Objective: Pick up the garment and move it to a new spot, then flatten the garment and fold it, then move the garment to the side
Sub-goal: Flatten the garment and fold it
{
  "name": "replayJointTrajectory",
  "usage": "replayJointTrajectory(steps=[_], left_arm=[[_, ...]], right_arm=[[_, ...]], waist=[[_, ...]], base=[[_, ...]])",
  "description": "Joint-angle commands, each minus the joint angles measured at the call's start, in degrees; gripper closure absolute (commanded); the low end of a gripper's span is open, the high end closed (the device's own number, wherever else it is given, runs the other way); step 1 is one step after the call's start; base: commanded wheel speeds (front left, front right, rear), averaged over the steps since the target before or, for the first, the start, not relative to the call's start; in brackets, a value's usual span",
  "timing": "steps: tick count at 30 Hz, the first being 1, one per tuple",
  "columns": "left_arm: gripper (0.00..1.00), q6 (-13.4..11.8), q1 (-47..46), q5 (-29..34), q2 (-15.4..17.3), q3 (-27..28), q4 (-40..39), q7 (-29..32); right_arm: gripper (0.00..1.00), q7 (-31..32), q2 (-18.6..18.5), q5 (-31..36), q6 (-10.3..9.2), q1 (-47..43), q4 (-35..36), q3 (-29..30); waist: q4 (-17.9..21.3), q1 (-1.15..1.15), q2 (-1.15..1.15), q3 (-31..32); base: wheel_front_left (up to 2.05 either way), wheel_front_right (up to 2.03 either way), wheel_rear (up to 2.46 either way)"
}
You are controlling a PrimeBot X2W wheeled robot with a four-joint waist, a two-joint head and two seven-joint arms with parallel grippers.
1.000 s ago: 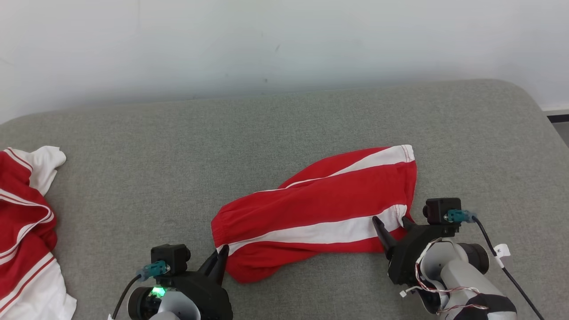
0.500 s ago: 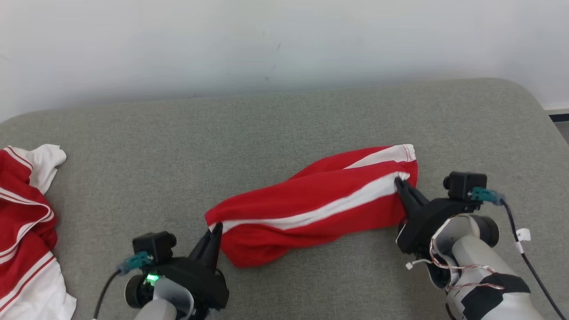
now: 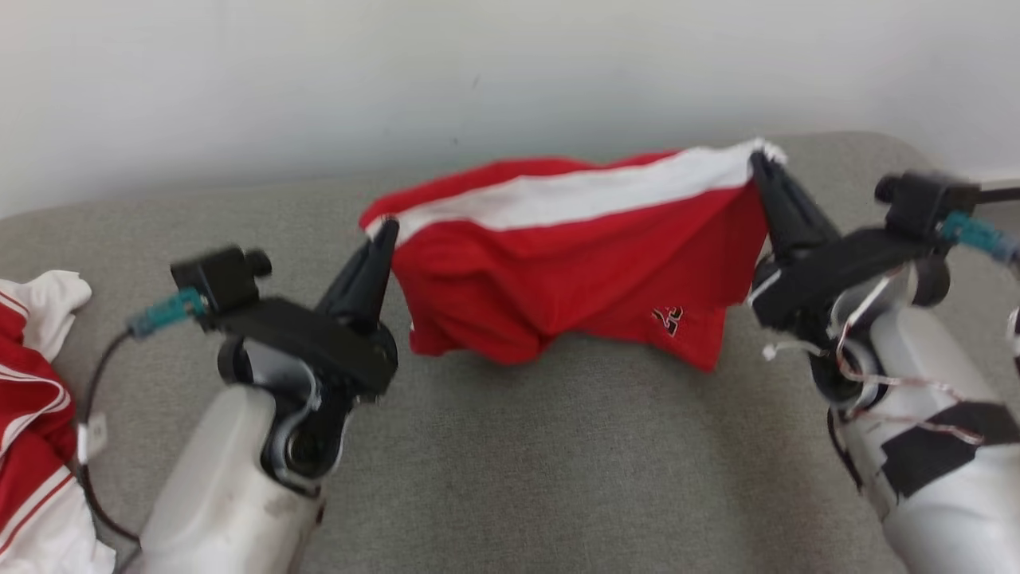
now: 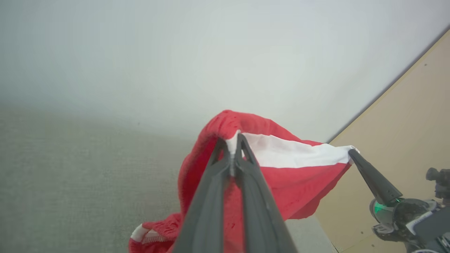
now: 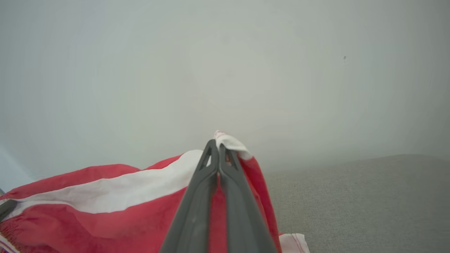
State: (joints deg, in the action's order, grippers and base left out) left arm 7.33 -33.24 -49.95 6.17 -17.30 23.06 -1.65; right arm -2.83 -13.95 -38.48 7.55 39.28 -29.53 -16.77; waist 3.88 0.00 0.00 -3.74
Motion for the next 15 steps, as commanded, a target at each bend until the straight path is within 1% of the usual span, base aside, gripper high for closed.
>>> replayJointTrajectory(steps=[1,5,7,10,13,15], left_arm=[[1.0,0.14,-1.83,-0.69,0.29,0.21,-0.35,0.79],[1.0,-0.06,-9.34,-1.0,2.5,1.07,-0.24,4.06],[1.0,-0.65,-13.66,-0.31,3.89,1.66,-0.44,5.3],[1.0,-1.31,-20.94,0.08,6.18,3.19,-0.87,6.75],[1.0,-2.22,-28.94,0.29,7.45,5.11,-1.52,6.75],[1.0,-2.73,-34.36,1.04,8.01,6.12,-2.07,5.76]], right_arm=[[1.0,0.54,-0.16,0.42,-0.13,1.87,0.41,0.15],[1.0,2.1,1.5,1.59,-0.13,10.11,-0.64,1.26],[1.0,2.72,3.24,1.09,-0.13,15.26,-2.05,2.31],[1.0,2.37,4.55,2.79,-0.13,24.64,-5.42,3.71],[1.0,0.12,5.62,4.61,-0.13,33.93,-8.44,5.76],[1.0,-2.75,6.13,5.25,-0.13,39.66,-9.71,7.82]], waist=[[0.63,0.0,0.0,-2.49],[2.38,0.0,0.0,-8.79],[3.59,0.0,0.0,-13.16],[5.25,0.0,0.0,-20.19],[6.16,0.0,0.0,-26.49],[6.37,0.0,0.0,-30.15]], base=[[0.0,0.0,0.0],[0.0,0.0,0.0],[0.0,0.0,0.0],[0.0,0.0,0.0],[0.0,0.0,0.0],[0.0,0.0,0.0]])
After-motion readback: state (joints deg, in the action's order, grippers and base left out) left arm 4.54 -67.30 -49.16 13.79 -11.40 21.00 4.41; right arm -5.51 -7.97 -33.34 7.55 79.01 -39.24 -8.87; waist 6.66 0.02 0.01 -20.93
